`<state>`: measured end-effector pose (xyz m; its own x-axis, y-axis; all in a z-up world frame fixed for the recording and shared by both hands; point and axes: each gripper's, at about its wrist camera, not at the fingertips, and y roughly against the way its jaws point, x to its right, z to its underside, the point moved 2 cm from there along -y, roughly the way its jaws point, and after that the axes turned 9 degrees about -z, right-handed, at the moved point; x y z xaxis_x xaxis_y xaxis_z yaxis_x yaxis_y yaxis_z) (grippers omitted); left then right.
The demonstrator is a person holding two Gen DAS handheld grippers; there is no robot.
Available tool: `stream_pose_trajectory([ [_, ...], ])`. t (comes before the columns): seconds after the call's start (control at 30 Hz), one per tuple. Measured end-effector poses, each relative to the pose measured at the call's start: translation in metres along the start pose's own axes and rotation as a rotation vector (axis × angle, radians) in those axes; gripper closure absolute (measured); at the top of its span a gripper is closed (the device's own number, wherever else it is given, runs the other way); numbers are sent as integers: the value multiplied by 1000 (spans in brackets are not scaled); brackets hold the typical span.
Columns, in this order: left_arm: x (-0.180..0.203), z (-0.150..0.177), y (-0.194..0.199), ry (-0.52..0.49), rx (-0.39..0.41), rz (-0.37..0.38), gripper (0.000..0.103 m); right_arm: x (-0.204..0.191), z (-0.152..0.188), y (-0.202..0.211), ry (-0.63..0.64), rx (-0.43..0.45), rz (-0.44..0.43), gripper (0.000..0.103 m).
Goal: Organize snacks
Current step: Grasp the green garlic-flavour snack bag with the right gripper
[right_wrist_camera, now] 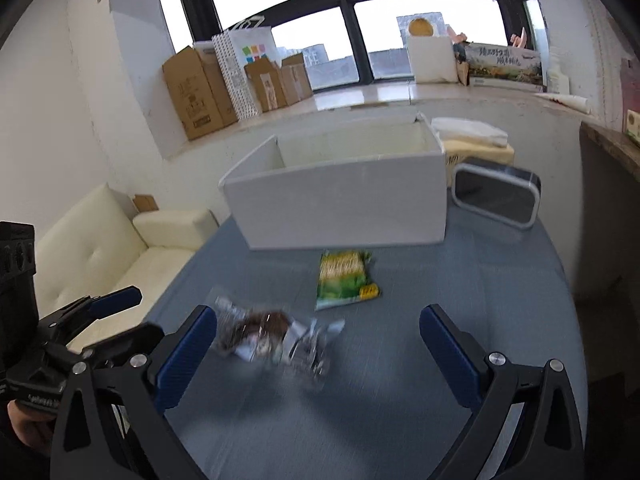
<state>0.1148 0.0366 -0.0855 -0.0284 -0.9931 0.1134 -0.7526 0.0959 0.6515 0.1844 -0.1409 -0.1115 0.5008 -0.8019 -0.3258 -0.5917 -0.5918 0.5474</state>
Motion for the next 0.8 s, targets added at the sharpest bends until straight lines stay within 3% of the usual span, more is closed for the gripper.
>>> stream_pose_trajectory([
  [0.33,-10,16,16,-4,-8,5,0,2,7,-23,1,-55,26,0],
  [0.57,-19,24,21,-36,0,1,0,20,-6,-79,0,-148,56,0],
  [0.8,-22,30,20,-137,-7,-15,0,25,-26,-138,74,-216,140,0],
])
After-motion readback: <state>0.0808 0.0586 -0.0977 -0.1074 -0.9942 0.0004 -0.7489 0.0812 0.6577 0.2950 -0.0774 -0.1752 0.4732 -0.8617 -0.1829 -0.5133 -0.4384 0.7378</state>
